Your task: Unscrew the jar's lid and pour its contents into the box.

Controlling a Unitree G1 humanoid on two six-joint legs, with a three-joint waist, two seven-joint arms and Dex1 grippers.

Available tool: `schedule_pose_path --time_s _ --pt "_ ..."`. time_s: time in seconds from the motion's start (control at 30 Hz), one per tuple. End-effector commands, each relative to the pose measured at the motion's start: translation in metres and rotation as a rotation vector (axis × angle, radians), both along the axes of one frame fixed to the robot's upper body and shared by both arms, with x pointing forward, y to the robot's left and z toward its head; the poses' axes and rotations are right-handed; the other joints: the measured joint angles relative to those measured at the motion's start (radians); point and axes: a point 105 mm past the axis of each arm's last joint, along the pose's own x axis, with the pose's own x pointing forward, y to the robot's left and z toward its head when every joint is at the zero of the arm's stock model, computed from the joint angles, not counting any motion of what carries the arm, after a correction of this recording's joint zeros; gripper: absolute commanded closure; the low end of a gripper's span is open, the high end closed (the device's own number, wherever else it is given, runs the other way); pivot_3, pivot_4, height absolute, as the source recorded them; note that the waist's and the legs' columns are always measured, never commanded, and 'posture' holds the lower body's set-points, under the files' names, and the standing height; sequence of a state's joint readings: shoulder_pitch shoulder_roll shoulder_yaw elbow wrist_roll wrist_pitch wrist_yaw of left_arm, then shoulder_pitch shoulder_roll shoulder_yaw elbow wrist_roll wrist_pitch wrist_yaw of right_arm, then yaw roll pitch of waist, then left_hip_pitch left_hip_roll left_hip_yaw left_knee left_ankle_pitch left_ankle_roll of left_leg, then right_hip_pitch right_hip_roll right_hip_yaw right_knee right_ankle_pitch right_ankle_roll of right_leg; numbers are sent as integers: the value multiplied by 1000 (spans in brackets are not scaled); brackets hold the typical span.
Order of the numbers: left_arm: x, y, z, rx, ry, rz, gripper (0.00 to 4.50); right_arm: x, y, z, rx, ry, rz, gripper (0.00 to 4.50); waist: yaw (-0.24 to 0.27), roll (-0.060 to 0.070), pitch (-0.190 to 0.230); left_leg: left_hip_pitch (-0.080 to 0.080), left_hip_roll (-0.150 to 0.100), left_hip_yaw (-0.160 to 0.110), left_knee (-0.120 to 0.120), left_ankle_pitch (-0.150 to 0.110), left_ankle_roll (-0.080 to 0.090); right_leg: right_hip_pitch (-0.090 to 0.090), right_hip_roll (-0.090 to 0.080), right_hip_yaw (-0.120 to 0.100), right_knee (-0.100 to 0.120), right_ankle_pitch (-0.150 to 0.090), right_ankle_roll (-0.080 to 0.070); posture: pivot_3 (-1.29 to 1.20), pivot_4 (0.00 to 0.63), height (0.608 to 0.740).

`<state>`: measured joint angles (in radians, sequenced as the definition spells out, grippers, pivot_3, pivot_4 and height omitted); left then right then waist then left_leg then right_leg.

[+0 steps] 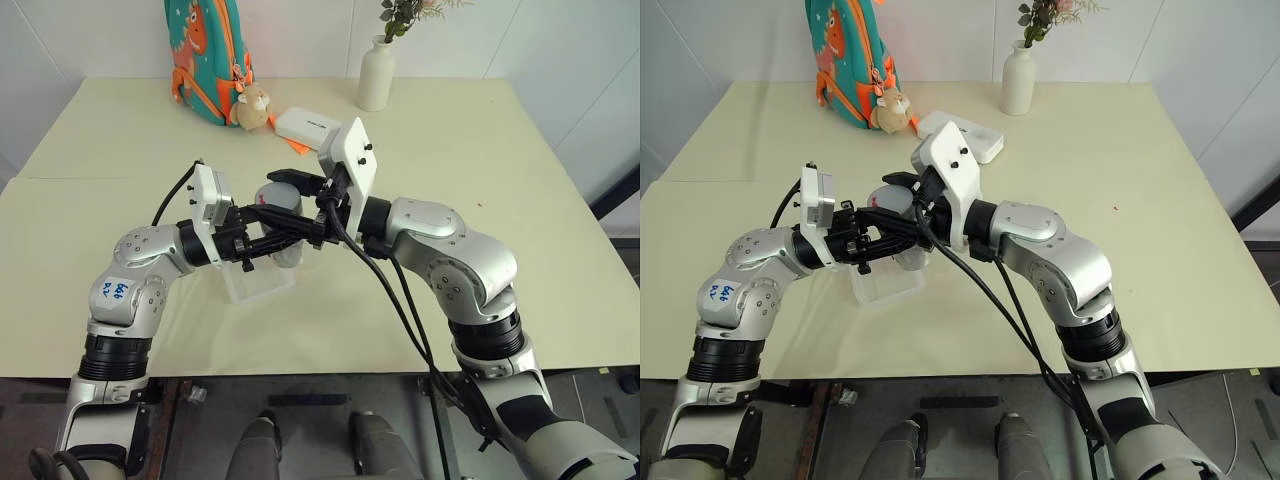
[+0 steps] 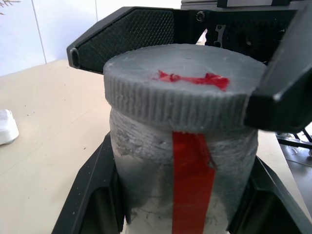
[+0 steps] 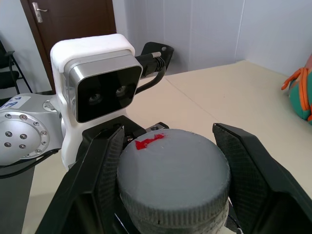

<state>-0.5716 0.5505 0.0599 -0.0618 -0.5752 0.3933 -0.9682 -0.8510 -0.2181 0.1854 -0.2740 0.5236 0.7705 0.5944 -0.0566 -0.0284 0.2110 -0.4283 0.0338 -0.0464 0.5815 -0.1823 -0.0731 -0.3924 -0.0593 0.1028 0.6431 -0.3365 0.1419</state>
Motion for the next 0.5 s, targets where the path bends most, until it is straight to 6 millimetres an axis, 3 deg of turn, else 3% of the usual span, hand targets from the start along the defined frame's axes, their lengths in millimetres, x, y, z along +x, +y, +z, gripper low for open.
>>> schedule_pose_path --time_s 0.03,0.23,0.5 --pt "-5 4 8 13 -27 -58 2489 -26 -11 20 20 -89 207 1936 1 0 0 0 0 0 0 0 0 0 0 0 0 0 0 0 150 740" --pt "-11 0 25 -37 60 -240 2489 -46 -30 8 -168 -67 514 1936 2 0 0 0 0 0 2 0 0 1 0 0 0 0 0 0 150 740" --pt "-12 3 29 -5 39 -259 2489 -37 -35 16 -184 -88 514 1936 -12 1 1 0 1 0 1 0 0 -1 2 0 2 -1 1 0 150 740"
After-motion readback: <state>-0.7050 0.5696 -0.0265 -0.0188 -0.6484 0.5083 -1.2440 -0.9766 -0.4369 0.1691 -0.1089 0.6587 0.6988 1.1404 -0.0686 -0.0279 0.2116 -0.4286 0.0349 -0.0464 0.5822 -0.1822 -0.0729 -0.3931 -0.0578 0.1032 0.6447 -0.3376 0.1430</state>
